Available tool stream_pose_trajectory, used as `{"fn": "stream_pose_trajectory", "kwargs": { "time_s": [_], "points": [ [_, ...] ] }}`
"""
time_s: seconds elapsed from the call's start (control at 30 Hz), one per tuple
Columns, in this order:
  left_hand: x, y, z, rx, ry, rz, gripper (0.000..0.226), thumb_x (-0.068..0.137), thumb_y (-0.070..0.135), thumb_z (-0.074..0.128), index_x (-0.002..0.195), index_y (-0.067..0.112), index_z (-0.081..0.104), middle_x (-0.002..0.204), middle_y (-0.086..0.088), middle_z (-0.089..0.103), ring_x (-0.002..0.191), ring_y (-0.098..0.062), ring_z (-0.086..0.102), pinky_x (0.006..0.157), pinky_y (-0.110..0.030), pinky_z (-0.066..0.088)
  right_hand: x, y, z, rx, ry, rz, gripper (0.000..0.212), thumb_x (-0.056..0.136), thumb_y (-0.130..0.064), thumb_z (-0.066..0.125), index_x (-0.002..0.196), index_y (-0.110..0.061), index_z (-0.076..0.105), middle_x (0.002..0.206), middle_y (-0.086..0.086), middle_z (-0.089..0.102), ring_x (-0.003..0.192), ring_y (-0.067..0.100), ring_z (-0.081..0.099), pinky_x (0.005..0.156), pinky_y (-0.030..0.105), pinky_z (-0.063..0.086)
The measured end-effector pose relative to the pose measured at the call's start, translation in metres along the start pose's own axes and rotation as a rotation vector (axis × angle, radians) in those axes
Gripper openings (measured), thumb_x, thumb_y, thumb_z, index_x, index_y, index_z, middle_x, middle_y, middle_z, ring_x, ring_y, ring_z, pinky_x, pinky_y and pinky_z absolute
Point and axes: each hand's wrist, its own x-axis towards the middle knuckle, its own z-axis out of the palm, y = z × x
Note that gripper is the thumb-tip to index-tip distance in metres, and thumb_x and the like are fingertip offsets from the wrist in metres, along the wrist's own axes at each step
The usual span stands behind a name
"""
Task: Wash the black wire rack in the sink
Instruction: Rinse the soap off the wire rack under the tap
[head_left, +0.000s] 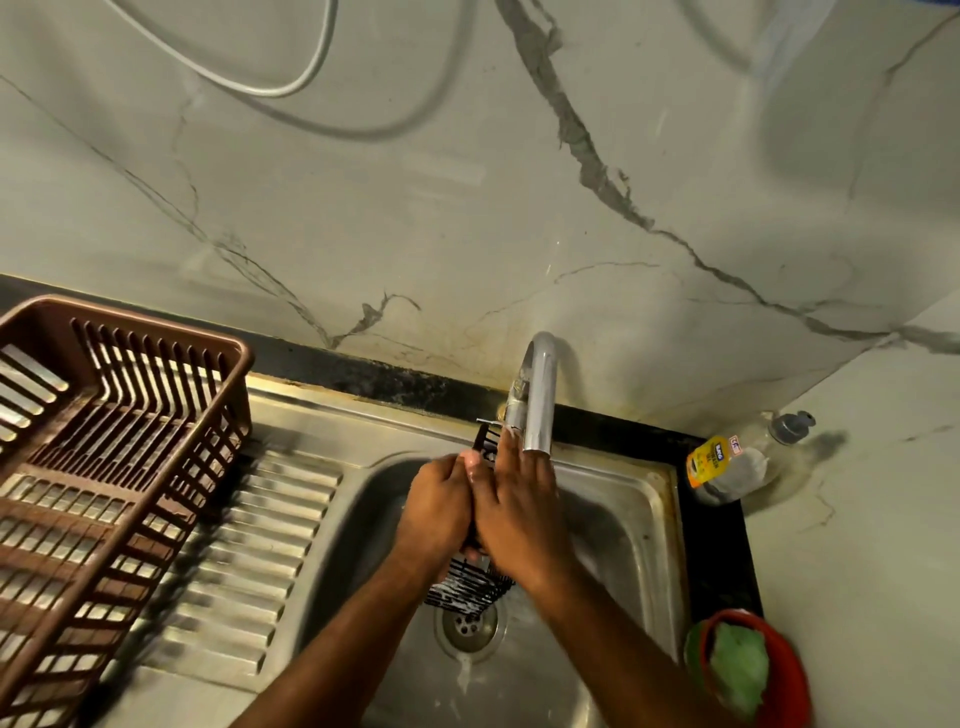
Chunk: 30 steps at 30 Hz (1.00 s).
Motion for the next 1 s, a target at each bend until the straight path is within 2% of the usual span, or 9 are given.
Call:
{"fn": "stream_pose_trajectory", "kwargs": {
  "time_s": [0.07, 0.13, 0.23, 0.33, 0.5, 0.63, 0.8, 0.9, 1.0],
  "points": [
    [0.007, -0.003, -0.001, 0.038, 0.04, 0.009, 0.039, 0.109, 0.033, 0.042, 0.094, 0.017, 0.075, 0.083, -0.004, 0.077, 0.078, -0.021, 0.075, 0.081, -0.047, 0.061, -0.015, 0.0, 0.01, 0.03, -0.019, 0.012, 0.066, 0.096, -0.064, 0.002, 0.149, -0.033, -0.02, 0.168, -0.005, -0.014, 0.151, 0.011, -0.022, 0.126, 0.04, -0.009],
    [0.007, -0.004, -0.002, 0.026, 0.013, -0.011, 0.038, 0.108, 0.033, 0.044, 0.092, 0.017, 0.075, 0.082, -0.007, 0.077, 0.075, -0.024, 0.075, 0.075, -0.047, 0.062, -0.017, 0.004, 0.011, 0.016, -0.018, 0.017, 0.069, 0.094, -0.066, 0.001, 0.151, -0.031, -0.018, 0.168, -0.007, -0.014, 0.152, 0.011, -0.021, 0.125, 0.038, -0.009],
    [-0.002, -0.002, 0.003, 0.006, -0.08, -0.036, 0.039, 0.109, 0.033, 0.041, 0.098, 0.011, 0.071, 0.076, -0.014, 0.075, 0.059, -0.027, 0.072, 0.044, -0.03, 0.052, 0.002, 0.01, -0.009, 0.007, 0.044, 0.073, 0.088, 0.093, -0.072, 0.005, 0.16, -0.017, 0.022, 0.168, 0.006, 0.017, 0.156, 0.021, 0.005, 0.127, 0.046, 0.008],
    [-0.008, 0.005, 0.011, -0.05, -0.123, -0.05, 0.038, 0.11, 0.029, 0.041, 0.102, 0.006, 0.069, 0.07, -0.015, 0.073, 0.054, -0.024, 0.069, 0.038, -0.026, 0.047, 0.017, 0.01, -0.017, -0.008, 0.092, 0.118, 0.083, 0.099, -0.067, 0.013, 0.143, -0.01, 0.053, 0.159, 0.014, 0.037, 0.151, 0.026, 0.023, 0.124, 0.046, 0.018],
    [0.005, 0.005, 0.01, -0.093, -0.082, 0.028, 0.031, 0.107, 0.026, 0.049, 0.1, 0.009, 0.074, 0.089, -0.011, 0.078, 0.085, -0.028, 0.076, 0.08, -0.046, 0.064, -0.01, 0.005, 0.005, -0.053, 0.22, 0.014, 0.097, 0.086, -0.072, -0.02, 0.16, -0.022, 0.017, 0.17, 0.006, 0.006, 0.156, 0.02, -0.008, 0.126, 0.04, -0.01],
    [0.015, 0.011, 0.012, -0.203, -0.093, -0.037, 0.031, 0.107, 0.027, 0.05, 0.102, 0.011, 0.075, 0.092, -0.007, 0.079, 0.089, -0.017, 0.077, 0.08, -0.028, 0.06, -0.056, -0.001, 0.018, -0.137, 0.115, -0.147, 0.096, 0.077, -0.079, -0.028, 0.156, -0.024, -0.023, 0.162, -0.001, -0.035, 0.147, 0.015, -0.038, 0.124, 0.039, -0.015],
    [0.006, 0.001, 0.017, -0.222, -0.198, -0.006, 0.037, 0.109, 0.026, 0.046, 0.102, 0.002, 0.073, 0.087, -0.014, 0.076, 0.077, -0.029, 0.073, 0.069, -0.032, 0.059, -0.029, 0.031, 0.004, -0.149, 0.171, -0.069, 0.095, 0.078, -0.078, -0.027, 0.158, -0.027, -0.013, 0.164, -0.004, -0.027, 0.15, 0.014, -0.03, 0.126, 0.042, -0.009],
    [-0.002, -0.005, 0.03, -0.078, -0.19, 0.065, 0.039, 0.109, 0.024, 0.043, 0.093, 0.004, 0.072, 0.067, -0.01, 0.067, 0.054, -0.016, 0.059, 0.05, -0.025, 0.047, 0.004, 0.036, -0.014, -0.011, 0.12, 0.066, 0.101, 0.076, -0.077, -0.016, 0.16, -0.022, -0.009, 0.166, -0.003, -0.022, 0.15, 0.012, -0.027, 0.127, 0.041, -0.005],
    [-0.001, -0.01, 0.03, -0.074, -0.178, 0.063, 0.035, 0.109, 0.02, 0.042, 0.104, 0.005, 0.074, 0.088, -0.016, 0.077, 0.077, -0.027, 0.074, 0.073, -0.043, 0.062, 0.003, 0.026, -0.011, 0.006, 0.089, -0.011, 0.111, 0.073, -0.08, -0.019, 0.162, -0.02, 0.007, 0.17, -0.001, -0.01, 0.153, 0.013, -0.02, 0.128, 0.041, -0.002]
  ]
}}
